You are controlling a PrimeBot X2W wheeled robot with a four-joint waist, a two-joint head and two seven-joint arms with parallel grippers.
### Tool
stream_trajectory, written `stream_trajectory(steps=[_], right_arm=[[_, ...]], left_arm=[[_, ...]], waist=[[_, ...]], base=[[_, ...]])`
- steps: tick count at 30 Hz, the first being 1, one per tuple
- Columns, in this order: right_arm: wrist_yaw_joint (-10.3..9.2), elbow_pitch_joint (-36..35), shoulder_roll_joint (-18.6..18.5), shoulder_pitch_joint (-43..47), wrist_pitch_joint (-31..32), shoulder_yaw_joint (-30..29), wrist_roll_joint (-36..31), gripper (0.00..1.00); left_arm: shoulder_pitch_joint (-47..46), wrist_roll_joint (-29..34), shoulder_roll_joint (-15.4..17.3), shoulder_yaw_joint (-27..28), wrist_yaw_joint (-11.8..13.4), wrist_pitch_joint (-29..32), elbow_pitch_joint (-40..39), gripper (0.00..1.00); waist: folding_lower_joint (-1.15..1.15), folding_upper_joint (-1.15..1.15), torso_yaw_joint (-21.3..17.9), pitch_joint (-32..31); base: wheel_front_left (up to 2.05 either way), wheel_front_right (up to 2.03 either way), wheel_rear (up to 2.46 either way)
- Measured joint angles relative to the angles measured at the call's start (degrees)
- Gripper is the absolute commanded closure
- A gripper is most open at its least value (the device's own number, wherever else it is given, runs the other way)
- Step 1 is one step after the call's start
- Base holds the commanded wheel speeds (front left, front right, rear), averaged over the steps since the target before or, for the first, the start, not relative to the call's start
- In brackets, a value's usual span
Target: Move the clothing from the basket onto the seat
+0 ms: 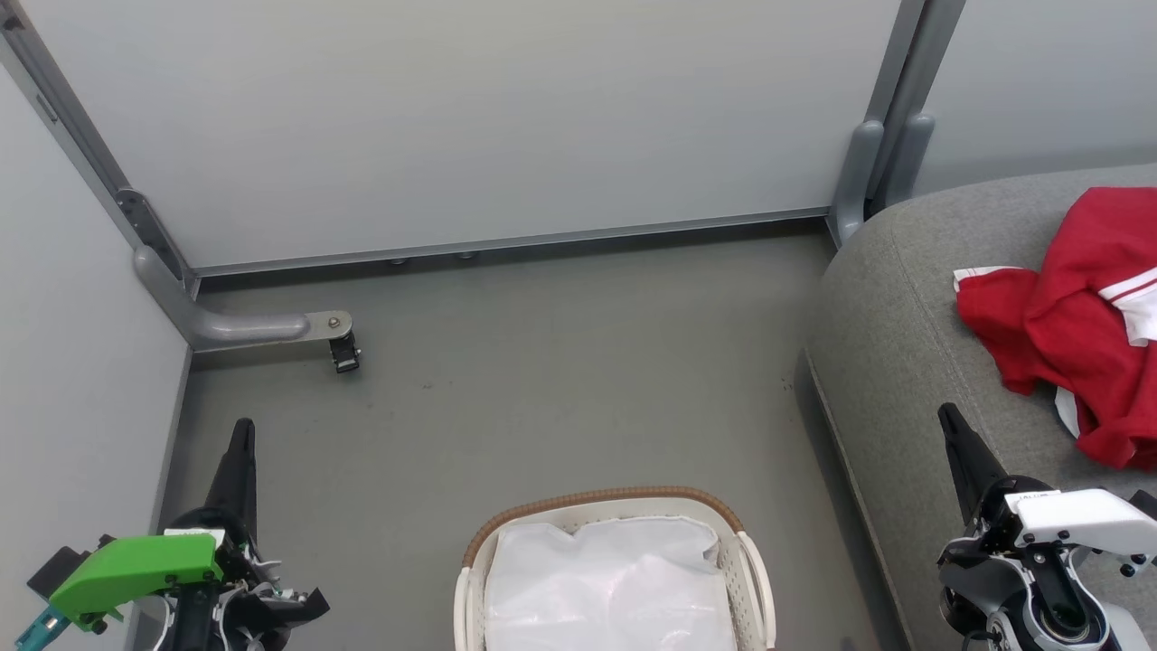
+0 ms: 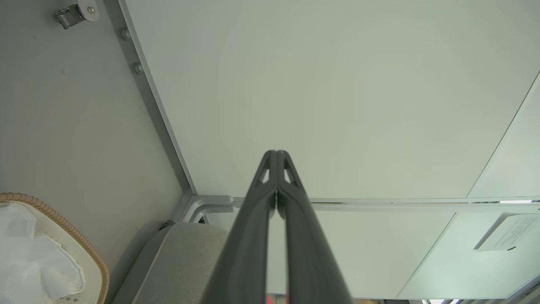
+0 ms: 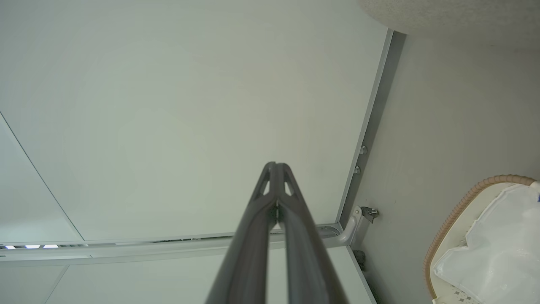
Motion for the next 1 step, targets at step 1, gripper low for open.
stream_trajectory(steps=[1], right_arm=[[-0.01,0.0,0.0,0.0,0.0,0.0,0.0,1.0]], left_arm=[[0.0,0.0,0.0,0.0,0.0,0.0,0.0,1.0]], waist=[[0.0,0.0,0.0,0.0]], base=[[0.0,0.0,0.0]])
